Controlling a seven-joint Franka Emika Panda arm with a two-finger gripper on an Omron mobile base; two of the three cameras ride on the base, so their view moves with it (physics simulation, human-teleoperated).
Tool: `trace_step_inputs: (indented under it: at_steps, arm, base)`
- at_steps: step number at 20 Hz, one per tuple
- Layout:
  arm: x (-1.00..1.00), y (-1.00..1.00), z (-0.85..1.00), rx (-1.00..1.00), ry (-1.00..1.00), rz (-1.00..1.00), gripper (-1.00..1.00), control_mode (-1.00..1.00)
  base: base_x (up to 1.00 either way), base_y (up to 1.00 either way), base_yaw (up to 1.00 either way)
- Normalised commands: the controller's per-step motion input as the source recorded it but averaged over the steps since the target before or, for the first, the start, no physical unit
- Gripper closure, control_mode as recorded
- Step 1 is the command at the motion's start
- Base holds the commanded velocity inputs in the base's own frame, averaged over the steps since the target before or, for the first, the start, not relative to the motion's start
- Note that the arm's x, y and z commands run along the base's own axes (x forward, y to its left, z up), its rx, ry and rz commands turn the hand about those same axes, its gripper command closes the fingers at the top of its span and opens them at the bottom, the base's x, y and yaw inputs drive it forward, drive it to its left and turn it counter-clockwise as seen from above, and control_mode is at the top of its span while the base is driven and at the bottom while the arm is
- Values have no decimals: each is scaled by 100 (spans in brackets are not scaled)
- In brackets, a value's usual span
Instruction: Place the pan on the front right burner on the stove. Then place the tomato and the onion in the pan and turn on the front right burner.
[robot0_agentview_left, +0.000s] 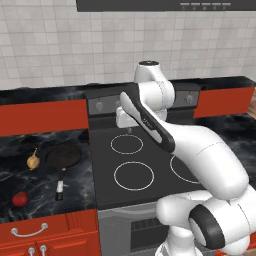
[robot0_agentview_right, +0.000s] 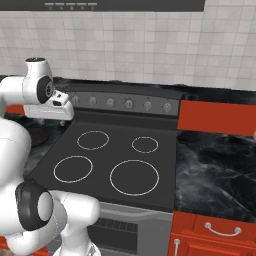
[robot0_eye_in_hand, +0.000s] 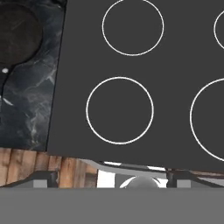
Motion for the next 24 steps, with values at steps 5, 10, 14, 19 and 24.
trace_step_inputs:
  at_steps: [5,10,14,19,24]
  arm:
    - [0,52,-27,0,19,0,-100,-100]
    - [1,42,-15,0,14,0,-100,-100]
    - [0,30,-9,0,12,0,-100,-100]
    - [0,29,-12,0,13,0,-100,-100]
    - [0,41,-19,0,14,0,-100,-100]
  base:
    - [0,0,0]
    - [0,0,0]
    - [0,0,0]
    - [0,0,0]
    - [0,0,0]
